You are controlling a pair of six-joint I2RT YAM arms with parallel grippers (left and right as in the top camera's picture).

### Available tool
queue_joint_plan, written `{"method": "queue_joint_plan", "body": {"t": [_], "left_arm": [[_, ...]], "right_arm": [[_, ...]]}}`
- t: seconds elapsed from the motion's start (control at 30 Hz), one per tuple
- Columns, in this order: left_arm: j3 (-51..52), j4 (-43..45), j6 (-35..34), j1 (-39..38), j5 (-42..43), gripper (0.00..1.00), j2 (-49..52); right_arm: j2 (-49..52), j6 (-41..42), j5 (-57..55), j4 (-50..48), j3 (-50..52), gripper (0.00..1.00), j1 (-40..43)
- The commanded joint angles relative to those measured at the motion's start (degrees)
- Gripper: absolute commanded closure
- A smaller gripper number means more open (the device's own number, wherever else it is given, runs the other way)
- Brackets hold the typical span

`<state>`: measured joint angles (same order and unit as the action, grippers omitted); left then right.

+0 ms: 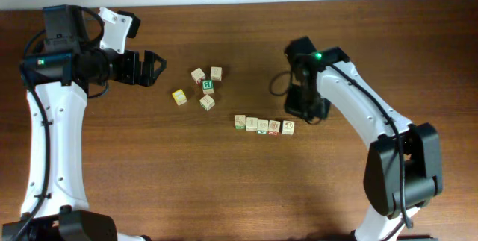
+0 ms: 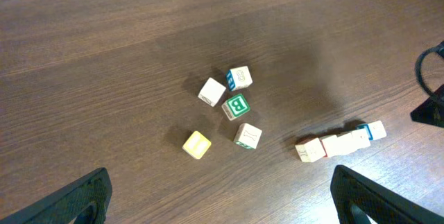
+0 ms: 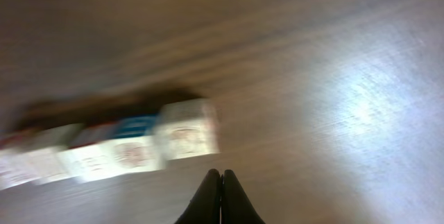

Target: Rotate 5 blocks

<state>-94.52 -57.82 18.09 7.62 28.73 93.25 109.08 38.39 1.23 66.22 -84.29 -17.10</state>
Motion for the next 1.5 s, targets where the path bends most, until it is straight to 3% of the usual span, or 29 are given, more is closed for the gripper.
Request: {"method": "queue_joint_plan", "body": {"t": [0.0, 0.13, 0.63, 0.73, 0.93, 1.2, 1.47], "left_arm": [[-1.31, 0.04, 0.85, 0.04, 0.83, 0.01, 0.07], [-1.31, 0.04, 0.85, 0.04, 0.85, 0.01, 0.07], [-1.31, 0.04, 0.85, 0.04, 0.83, 0.01, 0.07], [-1.31, 0.04, 0.85, 0.04, 0.85, 0.01, 0.07], [-1.31, 0.04, 0.85, 0.04, 0.85, 0.01, 0.07], [-1.31, 0.04, 0.85, 0.04, 0.83, 0.01, 0.07], [-1.31, 0.04, 0.85, 0.04, 0.83, 0.01, 0.07]], "right_arm": [[0.31, -4.79, 6.71, -4.48, 5.79, 0.96, 1.81], [0.37, -4.72, 9.9, -13.57, 11.45, 0.96, 1.66], [1.03, -6.69, 16.11, -25.38, 11.76, 0.96, -4.26], [1.01, -7.89, 16.13, -25.35, 11.32, 0.96, -4.26], [0.92, -8.15, 13.75, -15.87, 1.07, 0.96, -6.47], [3.72, 4.17, 8.41, -18.64, 4.26, 0.96, -19.43], [8.57, 6.75, 7.17, -19.58, 4.26, 0.96, -19.45]]}}
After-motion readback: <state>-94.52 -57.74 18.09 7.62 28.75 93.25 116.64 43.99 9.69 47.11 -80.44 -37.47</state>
